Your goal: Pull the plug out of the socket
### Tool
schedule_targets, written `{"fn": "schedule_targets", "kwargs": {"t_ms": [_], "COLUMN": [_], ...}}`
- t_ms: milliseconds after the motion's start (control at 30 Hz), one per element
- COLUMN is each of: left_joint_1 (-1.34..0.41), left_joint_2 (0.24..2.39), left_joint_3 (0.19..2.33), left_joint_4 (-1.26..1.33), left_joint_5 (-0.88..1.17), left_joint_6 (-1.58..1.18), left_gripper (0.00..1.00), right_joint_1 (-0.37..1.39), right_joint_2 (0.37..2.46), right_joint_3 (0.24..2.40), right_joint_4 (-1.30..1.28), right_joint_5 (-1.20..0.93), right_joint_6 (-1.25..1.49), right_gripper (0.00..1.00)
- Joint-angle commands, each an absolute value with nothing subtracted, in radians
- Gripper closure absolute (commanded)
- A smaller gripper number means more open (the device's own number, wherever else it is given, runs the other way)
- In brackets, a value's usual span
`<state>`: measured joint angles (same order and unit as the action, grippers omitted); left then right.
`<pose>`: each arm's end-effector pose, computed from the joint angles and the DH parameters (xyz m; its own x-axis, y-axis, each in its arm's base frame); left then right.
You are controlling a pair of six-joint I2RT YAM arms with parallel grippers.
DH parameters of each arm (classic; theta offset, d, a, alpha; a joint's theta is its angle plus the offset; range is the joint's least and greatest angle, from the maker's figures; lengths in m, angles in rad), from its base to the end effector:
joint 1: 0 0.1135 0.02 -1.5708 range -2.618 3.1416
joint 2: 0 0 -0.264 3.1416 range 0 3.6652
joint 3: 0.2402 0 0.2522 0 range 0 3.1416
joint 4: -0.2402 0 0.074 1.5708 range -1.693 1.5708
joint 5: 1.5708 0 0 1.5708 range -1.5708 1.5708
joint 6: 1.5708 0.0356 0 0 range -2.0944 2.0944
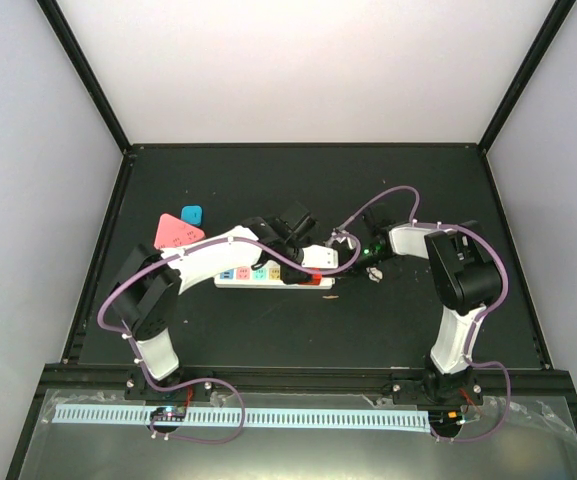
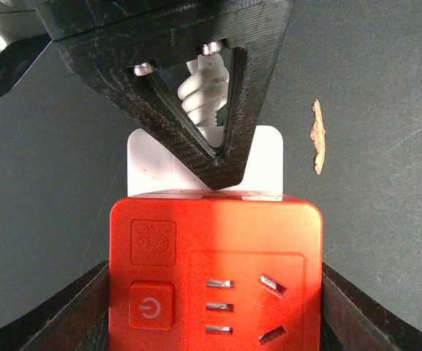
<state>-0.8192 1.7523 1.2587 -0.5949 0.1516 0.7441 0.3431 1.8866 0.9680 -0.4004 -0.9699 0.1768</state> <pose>0.2436 -0.2685 0.2132 0.0765 0.8987 -0.4319 0.9762 0.0205 0.2157 0.2932 0.1359 0.1150 -0.9653 -0.2392 -0.1048 -0.2173 0.5134 0.8302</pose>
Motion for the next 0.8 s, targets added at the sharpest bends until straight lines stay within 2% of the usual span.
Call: {"fn": "schedule_targets", "kwargs": {"t_ms": [0, 300, 767], "left_joint_1": [-0.846, -0.758, -0.726], "left_joint_2": [1.651, 1.706, 1.599], "left_joint_3": [1.315, 1.425, 1.442], "left_joint_4": [-0.52, -0.592, -0.75], "left_joint_5": [0.264, 0.428, 0.364], "left_joint_6": [0.762, 0.604, 0.66], "left_gripper": [0.75, 0.76, 0.77], "right_joint_1": [0.358, 0.357, 0.357], "right_joint_2": [1.962, 1.956, 1.904], "right_joint_3": [0.951, 0.951, 0.966], "right_joint_4": [-0.409, -0.416, -0.422], "right_joint_5": [-0.71, -0.68, -0.729], "right_joint_6": [0.149, 0.14, 0.118], "right_gripper": [0.93, 0.94, 0.92]}}
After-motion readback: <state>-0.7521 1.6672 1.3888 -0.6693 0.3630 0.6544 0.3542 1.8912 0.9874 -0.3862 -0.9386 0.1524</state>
